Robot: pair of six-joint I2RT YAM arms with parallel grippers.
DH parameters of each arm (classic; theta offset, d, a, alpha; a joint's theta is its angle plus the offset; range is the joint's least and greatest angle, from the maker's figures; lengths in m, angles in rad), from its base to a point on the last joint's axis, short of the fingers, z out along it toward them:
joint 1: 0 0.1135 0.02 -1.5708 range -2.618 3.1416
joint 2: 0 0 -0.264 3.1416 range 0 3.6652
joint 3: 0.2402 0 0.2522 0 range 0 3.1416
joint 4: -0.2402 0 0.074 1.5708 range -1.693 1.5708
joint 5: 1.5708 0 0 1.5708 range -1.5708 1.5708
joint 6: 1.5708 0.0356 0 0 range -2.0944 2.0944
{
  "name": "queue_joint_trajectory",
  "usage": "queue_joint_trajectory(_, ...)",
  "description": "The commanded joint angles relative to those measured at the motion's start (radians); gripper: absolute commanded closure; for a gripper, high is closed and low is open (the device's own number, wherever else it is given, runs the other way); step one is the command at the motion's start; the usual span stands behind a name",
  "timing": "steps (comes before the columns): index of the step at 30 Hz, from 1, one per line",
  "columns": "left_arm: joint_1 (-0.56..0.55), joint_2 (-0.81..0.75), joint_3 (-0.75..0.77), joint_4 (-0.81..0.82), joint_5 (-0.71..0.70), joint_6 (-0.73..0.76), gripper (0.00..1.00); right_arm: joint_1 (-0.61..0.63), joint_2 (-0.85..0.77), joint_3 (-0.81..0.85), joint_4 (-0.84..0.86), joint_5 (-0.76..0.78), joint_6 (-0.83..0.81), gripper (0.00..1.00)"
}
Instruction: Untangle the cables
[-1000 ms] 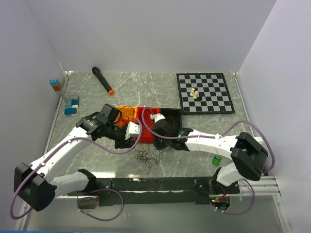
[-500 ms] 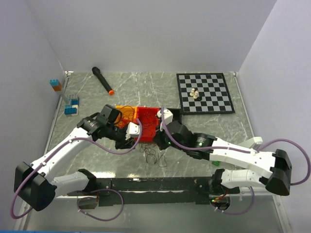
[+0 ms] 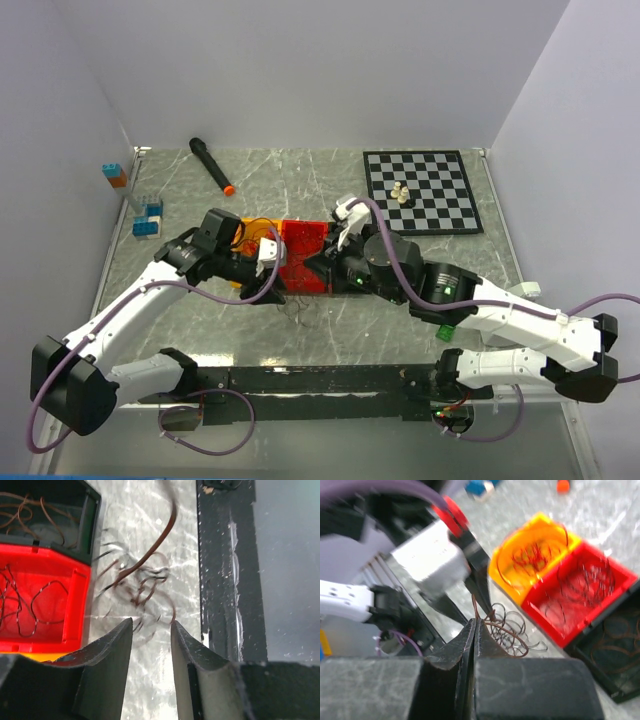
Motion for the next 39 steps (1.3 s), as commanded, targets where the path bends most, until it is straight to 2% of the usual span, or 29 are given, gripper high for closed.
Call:
queue_joint_trajectory(1,0.008,-0.02,0.0,0.036,0.104,-0.023,0.59,0.021,-0.026,0.098,-0.002,0.016,-0.048,1.0)
queue_joint_trajectory(4,0.017,-0.02,0.008,0.019,0.146,0.001,0.67,0.026,-0.02,0.132,0.0,-0.004,-0.051,1.0)
queue_joint_trajectory(8,0.024,-0.02,0.014,-0.015,0.189,0.057,0.99,0.038,-0.008,0.149,-0.005,0.004,-0.057,1.0)
queue_joint_trajectory(17,0.033,-0.044,-0.003,-0.083,0.131,0.166,0.99,0.044,-0.063,0.192,-0.032,0.049,-0.077,1.0)
queue_joint_trajectory(30,0.034,-0.073,-0.06,-0.072,0.04,0.186,0.99,0.043,-0.111,0.318,-0.083,0.094,-0.149,1.0)
queue_joint_trajectory(36,0.037,-0.081,0.021,-0.118,0.04,0.166,0.99,0.043,-0.076,0.266,-0.137,0.108,-0.152,1.0)
queue_joint_trajectory(37,0.037,-0.081,0.047,-0.133,0.041,0.164,0.99,0.043,-0.072,0.24,-0.141,0.101,-0.141,0.93)
queue_joint_trajectory(39,0.037,-0.081,0.098,-0.174,0.048,0.176,0.99,0.043,-0.075,0.172,-0.126,0.078,-0.125,0.73)
